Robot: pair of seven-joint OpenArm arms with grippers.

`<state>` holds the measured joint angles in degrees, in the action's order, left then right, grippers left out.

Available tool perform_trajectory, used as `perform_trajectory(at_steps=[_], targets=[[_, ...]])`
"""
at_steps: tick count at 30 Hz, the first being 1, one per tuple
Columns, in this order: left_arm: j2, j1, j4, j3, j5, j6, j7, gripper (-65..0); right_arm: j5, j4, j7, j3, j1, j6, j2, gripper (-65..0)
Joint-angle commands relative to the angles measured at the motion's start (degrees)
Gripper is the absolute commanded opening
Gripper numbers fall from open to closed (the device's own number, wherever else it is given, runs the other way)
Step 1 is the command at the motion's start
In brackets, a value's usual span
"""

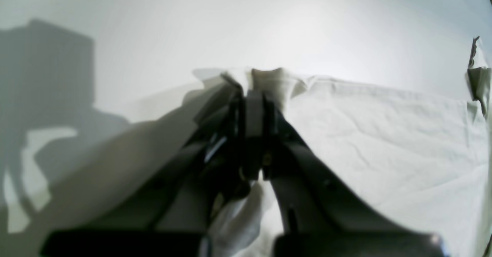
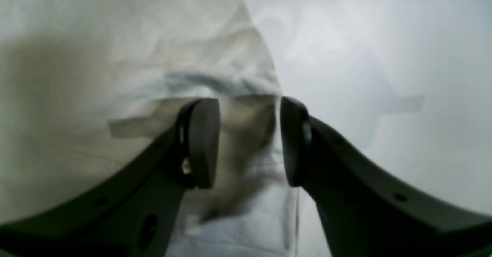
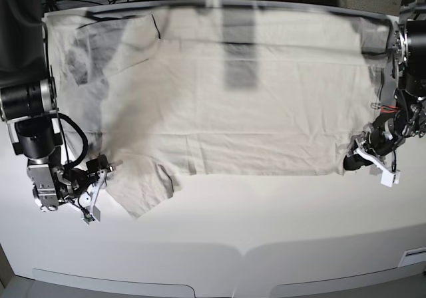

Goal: Fold the T-shirt properly
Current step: 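Grasp the hem corners with the left and right grippers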

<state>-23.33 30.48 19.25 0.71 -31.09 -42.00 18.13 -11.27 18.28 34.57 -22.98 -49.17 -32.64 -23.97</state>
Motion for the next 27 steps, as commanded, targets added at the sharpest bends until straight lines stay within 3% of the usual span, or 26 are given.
perform_trajectory(at_steps=[1, 8, 13, 17, 20, 27], targets=[[-0.33, -0.15, -0.28, 0.24, 3.63, 2.0, 4.33, -65.0, -2.1, 0.61, -0.15, 0.09, -3.39, 0.09, -0.7, -38.7], [-0.33, -0.15, -0.28, 0.24, 4.04, 2.0, 4.35, -65.0, -5.4, 0.59, 0.07, 0.09, -5.18, 0.04, -1.6, -38.7], [-0.33, -0.15, -0.28, 0.24, 4.04, 2.0, 4.39, -65.0, -5.18, 0.59, -6.38, 0.09, -2.91, 0.13, -1.6, -38.7], [-0.33, -0.17, -0.28, 0.24, 4.04, 2.0, 4.57, -65.0, -0.52, 0.59, -12.15, 0.09, -2.05, 2.47, -1.42, -38.7], [-0.33, -0.15, -0.28, 0.24, 4.02, 2.0, 4.5, -65.0, 2.71, 0.59, -12.33, 0.09, -2.08, 3.13, -1.27, -38.7], [-0.35, -0.15, -0.28, 0.24, 4.02, 2.0, 4.55, -65.0, 2.8, 0.57, -13.6, 0.09, 0.37, 3.1, -1.29, -38.7]])
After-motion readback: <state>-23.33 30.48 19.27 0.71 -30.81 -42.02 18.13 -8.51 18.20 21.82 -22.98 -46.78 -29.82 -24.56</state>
